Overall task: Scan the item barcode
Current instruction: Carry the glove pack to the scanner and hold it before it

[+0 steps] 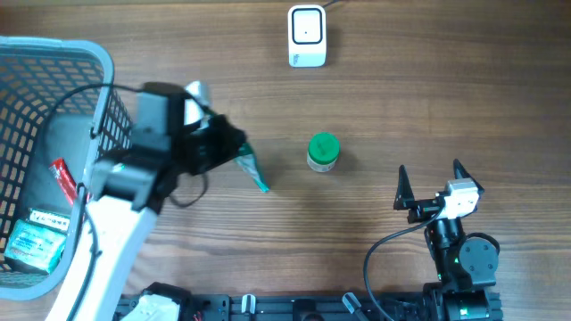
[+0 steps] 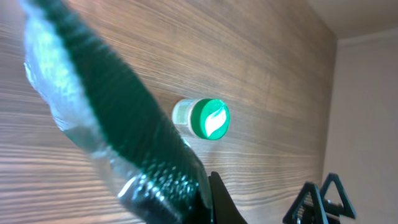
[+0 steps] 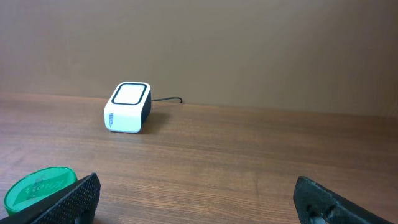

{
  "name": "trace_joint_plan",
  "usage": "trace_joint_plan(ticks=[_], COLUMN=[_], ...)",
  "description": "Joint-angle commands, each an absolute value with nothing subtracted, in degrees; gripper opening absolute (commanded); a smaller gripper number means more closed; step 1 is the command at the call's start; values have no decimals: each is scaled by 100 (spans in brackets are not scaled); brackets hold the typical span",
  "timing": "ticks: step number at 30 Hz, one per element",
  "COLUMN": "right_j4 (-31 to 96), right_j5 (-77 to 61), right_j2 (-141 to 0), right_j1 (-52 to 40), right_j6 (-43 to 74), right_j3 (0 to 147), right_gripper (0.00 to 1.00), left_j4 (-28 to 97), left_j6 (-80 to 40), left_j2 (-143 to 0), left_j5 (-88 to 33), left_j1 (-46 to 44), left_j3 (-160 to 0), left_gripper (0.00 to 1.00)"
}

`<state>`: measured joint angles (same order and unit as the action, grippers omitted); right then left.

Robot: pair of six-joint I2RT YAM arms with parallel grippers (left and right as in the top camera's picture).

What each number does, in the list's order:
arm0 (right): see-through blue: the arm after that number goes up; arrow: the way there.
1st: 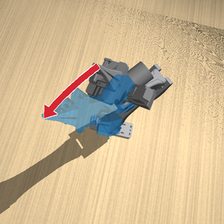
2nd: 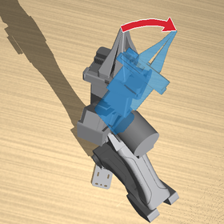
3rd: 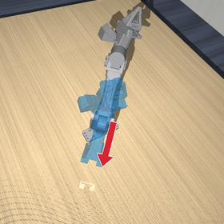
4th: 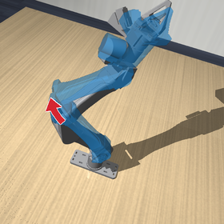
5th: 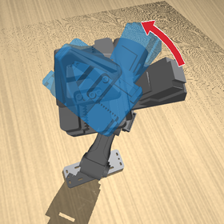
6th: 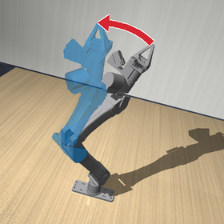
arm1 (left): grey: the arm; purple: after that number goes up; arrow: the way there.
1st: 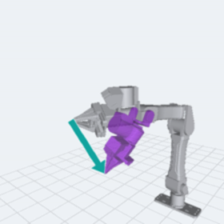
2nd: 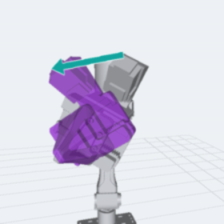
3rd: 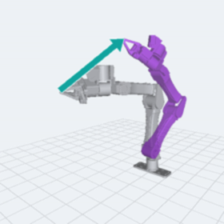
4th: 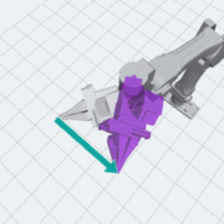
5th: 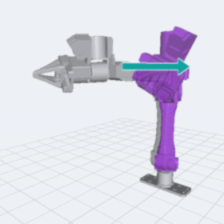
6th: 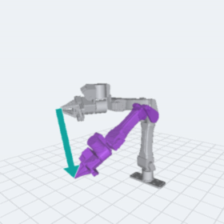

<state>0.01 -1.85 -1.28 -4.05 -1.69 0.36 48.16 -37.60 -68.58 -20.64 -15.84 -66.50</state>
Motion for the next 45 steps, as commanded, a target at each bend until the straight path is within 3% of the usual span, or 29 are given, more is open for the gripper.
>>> trace_joint_plan(ticks=[1, 8, 15, 23, 32, 39, 45], right_j4=[-21, -21, -21, -21, -21, -21, -21], right_j5=[-134, -134, -134, -134, -134, -134, -134], right_j2=[-130, -130, -130, -130, -130, -130, -130], right_j1=[-405, -405, -405, -405, -405, -405, -405], right_j6=[-110, -113, -110, -110, -110, -108, -110], right_j3=[30, 30, 30, 30, 30, 30, 30], right_gripper=[100, 100, 100, 100, 100, 100, 100], left_j4=[4209, 2700, 1500, 1426, 2097, 1426, 1870], left_j6=[-4466, -4696, -4696, -4674, -4351, -4075, -4097], left_j2=[-7389, -8049, -8036, -8042, -8042, -8040, -8040], left_j5=[-1466, -1470, -1557, -1529, -329, -222, 152], left_j1=[-2285, -3100, -3291, -3339, -3339, -3339, -3339], left_j3=[-6665, -6665, -6665, -6665, -6663, -6648, -6552], left_gripper=[4, 4, 4, 4, 4, 4, 4])
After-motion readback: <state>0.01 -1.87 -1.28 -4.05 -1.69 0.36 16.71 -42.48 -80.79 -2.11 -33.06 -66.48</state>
